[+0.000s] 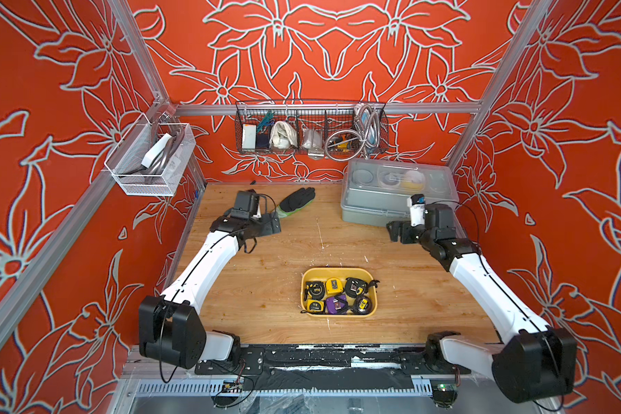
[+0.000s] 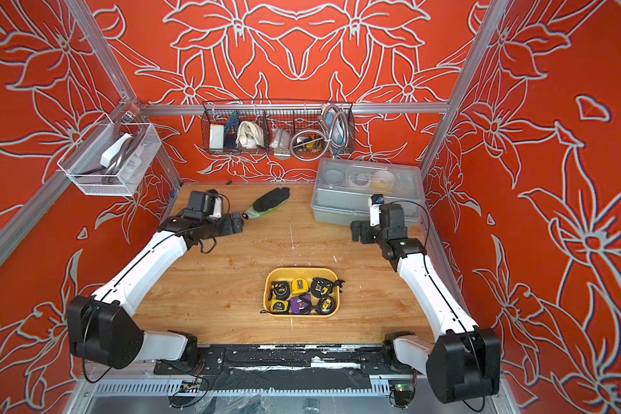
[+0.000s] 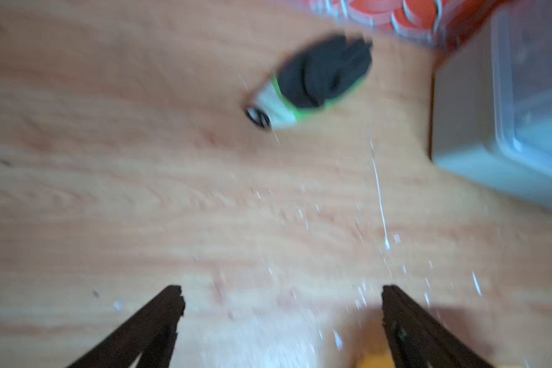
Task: Take the tape measure out of the storage box
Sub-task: Move the storage box to the center of the board.
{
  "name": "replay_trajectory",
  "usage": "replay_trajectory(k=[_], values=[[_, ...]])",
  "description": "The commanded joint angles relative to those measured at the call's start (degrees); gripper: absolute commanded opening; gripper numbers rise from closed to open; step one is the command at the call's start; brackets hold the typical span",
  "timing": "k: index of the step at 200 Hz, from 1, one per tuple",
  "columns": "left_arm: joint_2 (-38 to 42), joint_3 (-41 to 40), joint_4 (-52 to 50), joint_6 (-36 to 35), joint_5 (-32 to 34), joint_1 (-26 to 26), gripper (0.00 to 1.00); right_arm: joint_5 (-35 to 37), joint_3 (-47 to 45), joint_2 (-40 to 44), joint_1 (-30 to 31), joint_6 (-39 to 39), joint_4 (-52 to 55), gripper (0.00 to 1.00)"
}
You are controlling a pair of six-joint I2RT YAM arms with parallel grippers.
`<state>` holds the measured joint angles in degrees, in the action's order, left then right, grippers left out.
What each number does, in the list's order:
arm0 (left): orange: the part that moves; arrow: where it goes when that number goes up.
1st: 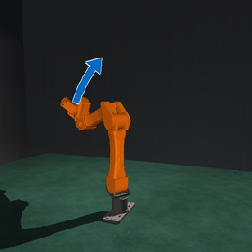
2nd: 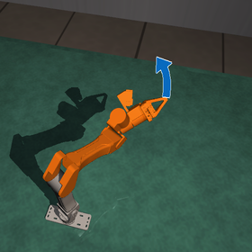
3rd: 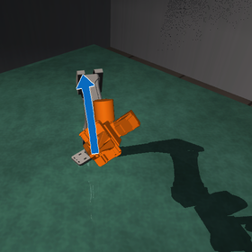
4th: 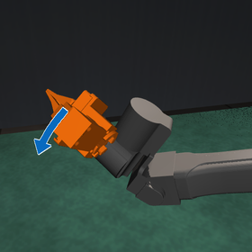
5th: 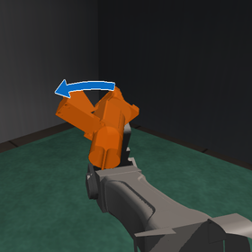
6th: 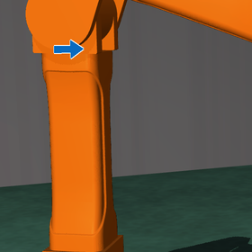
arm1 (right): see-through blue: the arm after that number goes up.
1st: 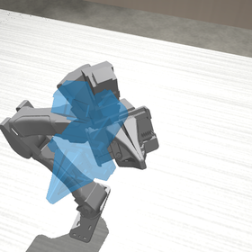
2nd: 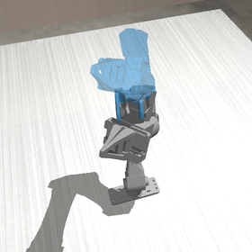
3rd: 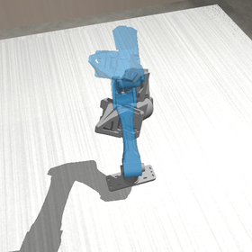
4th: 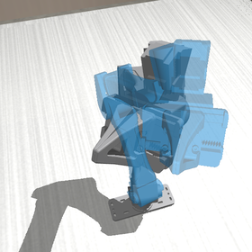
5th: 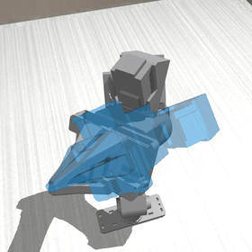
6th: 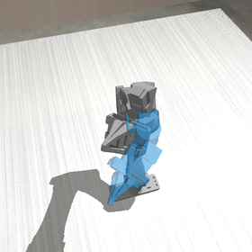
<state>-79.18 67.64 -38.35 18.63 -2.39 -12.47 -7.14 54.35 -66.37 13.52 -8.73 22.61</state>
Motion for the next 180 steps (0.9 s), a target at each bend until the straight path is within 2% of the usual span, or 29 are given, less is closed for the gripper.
replay_trajectory(k=[1, 29, 54, 95, 151, 170, 180], values=[[-0.87, 0.40, -16.88, 3.18, -6.54, -4.48, 0.94, -1.89, 2.18, 1.77, 4.03, -1.26, 14.21, 0.99], [-0.98, -1.35, -19.08, 5.52, -9.92, -8.37, 0.82, -5.97, 1.65, 4.16, 6.15, -3.14, 16.77, 0.95], [-2.17, -2.31, -19.75, 6.91, -10.23, -11.83, 0.81, -6.67, 0.55, 5.16, 9.05, -4.25, 18.78, 0.94], [-8.90, -2.04, -17.10, 6.88, -11.82, -15.04, 0.72, -6.05, -0.90, 4.82, 11.80, -5.20, 18.98, 0.92], [-20.01, 1.61, -12.45, 6.04, -14.71, -16.10, 0.61, -6.28, -1.41, 4.07, 12.85, -5.86, 18.13, 0.89], [-22.20, 2.18, -11.15, 6.40, -14.97, -16.10, 0.54, -6.05, -1.69, 4.31, 12.95, -6.03, 18.22, 0.88], [-23.13, 2.76, -11.53, 6.62, -13.50, -16.10, 0.46, -5.72, -1.91, 4.51, 13.08, -6.12, 18.33, 0.87]])
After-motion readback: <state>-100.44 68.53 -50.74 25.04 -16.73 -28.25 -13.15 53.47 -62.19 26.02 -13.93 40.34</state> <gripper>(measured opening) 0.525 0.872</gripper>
